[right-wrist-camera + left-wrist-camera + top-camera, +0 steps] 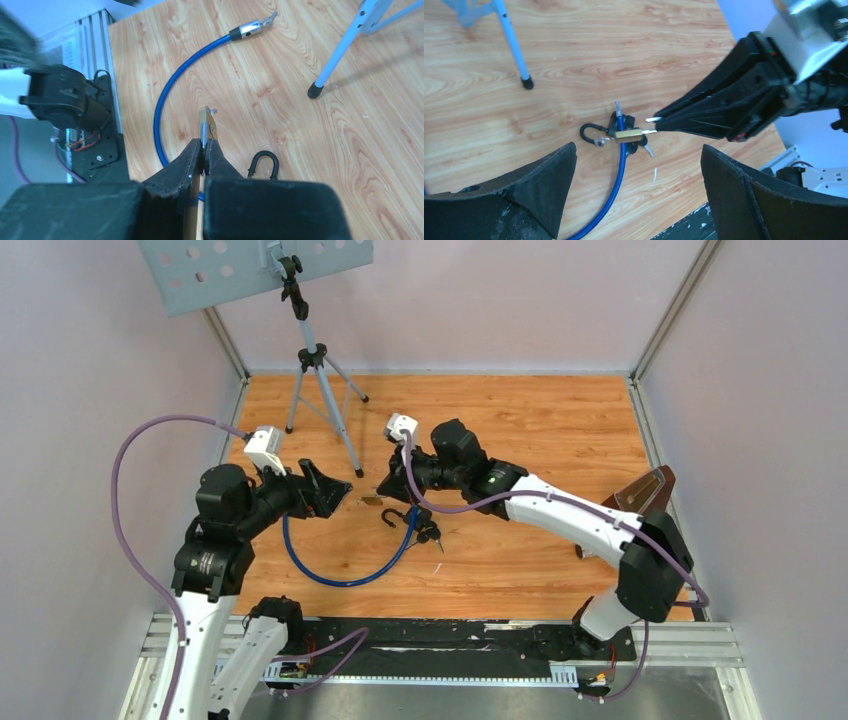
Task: Lock with the key
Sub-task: Pick up the lock from the center of the board.
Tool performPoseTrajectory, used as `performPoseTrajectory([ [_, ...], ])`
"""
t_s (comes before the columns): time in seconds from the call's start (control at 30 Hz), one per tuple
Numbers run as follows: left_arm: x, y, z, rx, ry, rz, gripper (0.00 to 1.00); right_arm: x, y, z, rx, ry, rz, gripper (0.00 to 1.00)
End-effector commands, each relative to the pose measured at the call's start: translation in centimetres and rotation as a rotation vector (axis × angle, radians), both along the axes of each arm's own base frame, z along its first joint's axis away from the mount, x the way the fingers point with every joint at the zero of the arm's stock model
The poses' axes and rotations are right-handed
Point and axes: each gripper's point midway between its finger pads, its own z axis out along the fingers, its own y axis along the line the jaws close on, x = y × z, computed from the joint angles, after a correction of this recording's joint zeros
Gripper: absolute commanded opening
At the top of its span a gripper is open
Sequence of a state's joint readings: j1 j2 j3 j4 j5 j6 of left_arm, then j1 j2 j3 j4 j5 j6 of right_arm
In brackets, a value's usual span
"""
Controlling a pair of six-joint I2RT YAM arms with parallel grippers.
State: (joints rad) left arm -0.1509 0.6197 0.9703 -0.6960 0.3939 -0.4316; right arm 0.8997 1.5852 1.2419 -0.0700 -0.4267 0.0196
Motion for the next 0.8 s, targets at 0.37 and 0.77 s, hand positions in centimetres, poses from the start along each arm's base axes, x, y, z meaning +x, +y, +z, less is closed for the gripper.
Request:
performPoseTrajectory([
  [0.37, 4.6, -5.2, 4.0, -0.103, -0.334, -0.312, 1.0, -2.0, -6.4, 13.4, 0.293, 0.213, -0.213, 0.0],
  [0.77, -1.0, -9.4, 7.9, -0.267, -0.444, -0.787, 0.96, -4.8, -7.2, 17.6, 0.379, 0.314, -0.089, 0.0],
])
